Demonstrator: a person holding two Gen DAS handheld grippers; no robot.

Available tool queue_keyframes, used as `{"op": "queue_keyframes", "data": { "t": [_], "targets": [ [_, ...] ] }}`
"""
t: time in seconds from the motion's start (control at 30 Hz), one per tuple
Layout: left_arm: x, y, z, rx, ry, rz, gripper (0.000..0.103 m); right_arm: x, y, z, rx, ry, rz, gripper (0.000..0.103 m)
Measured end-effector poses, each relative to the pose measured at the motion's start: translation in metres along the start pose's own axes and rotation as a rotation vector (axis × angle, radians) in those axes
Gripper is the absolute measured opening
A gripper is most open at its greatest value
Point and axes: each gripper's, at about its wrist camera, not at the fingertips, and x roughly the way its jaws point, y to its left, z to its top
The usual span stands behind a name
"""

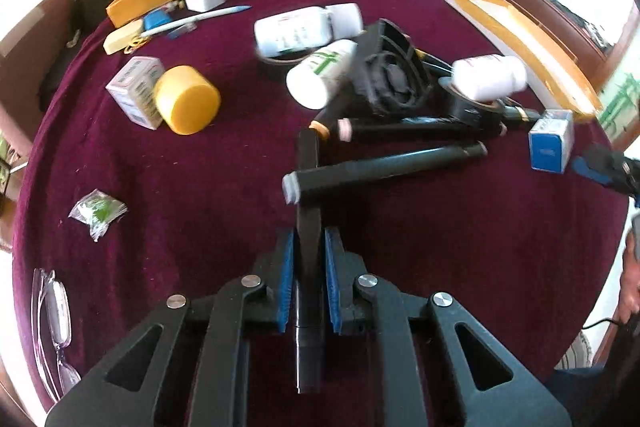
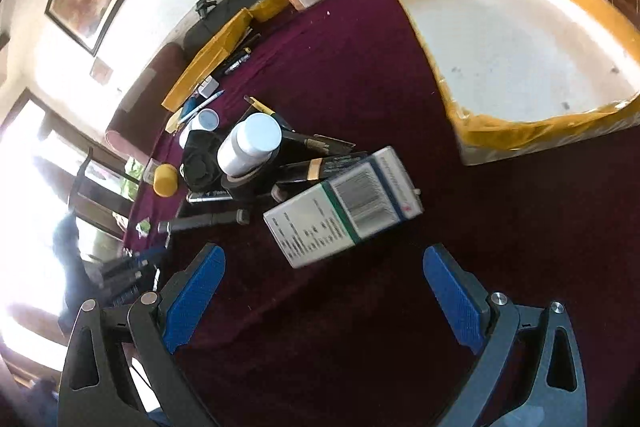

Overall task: Organize rigid objects
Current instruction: 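Grasp the black marker with the left gripper while the right grasps the medicine box, then carry marker and box into the yellow-edged tray and open both grippers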

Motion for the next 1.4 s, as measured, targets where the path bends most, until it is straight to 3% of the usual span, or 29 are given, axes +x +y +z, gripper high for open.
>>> {"op": "queue_keyframes", "data": {
  "t": [0.07,0.1,0.2,0.23,0.27,0.43,0.5,0.73,1.07,1.4],
  "targets": [
    [0.001,-0.001,0.000,0.011,-0.008,-0.002,0.013,0.007,0.002,0.006,0.033,0.009,-0.001,0.098],
    [0.001,-0.002,0.001,0.025,-0.010,0.001,0.013,0.012,0.004,0.010,0.045,0.016,-0.003,0.092],
    [0.002,-0.001,0.001,0.037,-0.020,-0.014,0.013,0.024,0.010,0.019,0.062,0.028,-0.082,0.070],
    [0.002,-0.002,0.001,0.043,-0.025,-0.018,0.013,0.027,0.014,0.022,0.054,0.030,-0.122,0.055],
    [0.002,-0.001,0.000,0.052,-0.032,-0.023,0.013,0.030,0.018,0.023,0.036,0.036,-0.155,0.049],
    [0.000,0.007,-0.004,0.060,-0.056,-0.088,0.012,0.032,0.028,0.022,-0.021,0.076,-0.169,0.039],
    [-0.001,0.010,-0.005,0.069,-0.063,-0.116,0.012,0.030,0.036,0.022,-0.069,0.078,-0.209,0.038],
    [-0.011,0.018,0.002,0.059,-0.068,-0.212,0.012,-0.001,0.042,0.016,-0.153,-0.022,-0.169,0.038],
    [-0.050,0.001,-0.008,0.037,-0.130,-0.139,0.012,-0.013,0.012,-0.013,-0.111,-0.063,-0.013,0.038],
    [-0.090,-0.036,0.013,0.017,-0.208,-0.142,0.012,-0.048,-0.001,-0.021,-0.151,-0.142,0.049,0.038]
  ]
}}
